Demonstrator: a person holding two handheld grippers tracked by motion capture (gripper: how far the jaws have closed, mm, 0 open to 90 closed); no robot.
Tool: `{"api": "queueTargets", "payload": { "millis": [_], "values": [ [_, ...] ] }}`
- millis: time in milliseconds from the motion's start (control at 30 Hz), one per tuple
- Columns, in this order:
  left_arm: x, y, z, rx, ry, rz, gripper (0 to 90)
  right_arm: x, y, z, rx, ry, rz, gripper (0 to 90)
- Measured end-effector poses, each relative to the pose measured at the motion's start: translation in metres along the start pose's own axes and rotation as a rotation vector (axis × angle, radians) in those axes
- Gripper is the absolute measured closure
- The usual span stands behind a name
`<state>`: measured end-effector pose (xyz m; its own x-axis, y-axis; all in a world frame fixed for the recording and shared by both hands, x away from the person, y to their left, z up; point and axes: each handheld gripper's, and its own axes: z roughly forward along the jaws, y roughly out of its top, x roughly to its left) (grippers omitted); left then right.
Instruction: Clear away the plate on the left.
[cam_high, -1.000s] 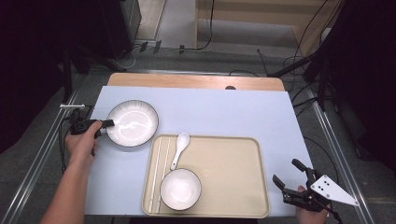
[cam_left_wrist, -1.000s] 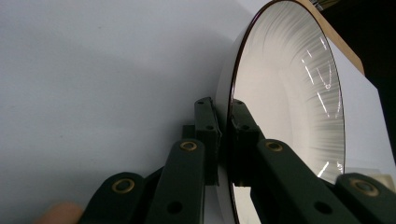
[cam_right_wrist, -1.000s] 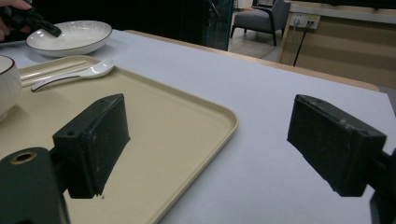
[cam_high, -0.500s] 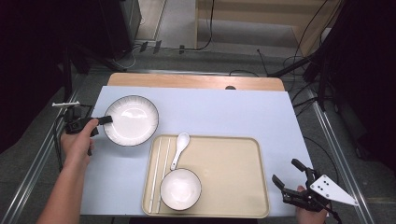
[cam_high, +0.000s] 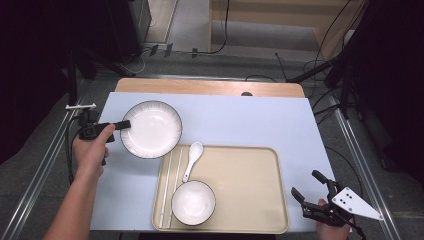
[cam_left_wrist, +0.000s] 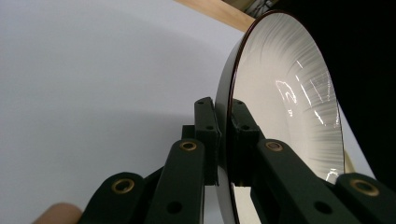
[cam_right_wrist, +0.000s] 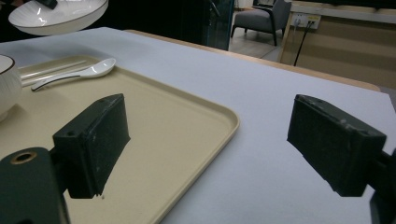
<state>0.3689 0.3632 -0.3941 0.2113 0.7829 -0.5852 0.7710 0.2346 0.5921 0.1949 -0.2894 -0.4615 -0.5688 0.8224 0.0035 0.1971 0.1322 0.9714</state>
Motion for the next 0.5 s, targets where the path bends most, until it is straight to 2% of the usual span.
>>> {"api": "queueTargets", "payload": {
  "millis": [100, 333, 500],
  "values": [
    [-0.009, -0.001, 0.004, 0.006, -0.009, 0.018, 85.0, 0.000, 0.000, -0.001, -0.002, 0.000, 0.002, 13.1],
    [-0.028, -0.003, 0.015, 0.016, -0.061, 0.036, 85.0, 0.000, 0.001, -0.001, -0.004, -0.002, 0.001, 13.1],
    [-0.040, -0.004, 0.023, 0.028, -0.072, 0.058, 84.9, 0.000, 0.001, -0.001, -0.003, -0.001, 0.002, 13.0]
  ]
}}
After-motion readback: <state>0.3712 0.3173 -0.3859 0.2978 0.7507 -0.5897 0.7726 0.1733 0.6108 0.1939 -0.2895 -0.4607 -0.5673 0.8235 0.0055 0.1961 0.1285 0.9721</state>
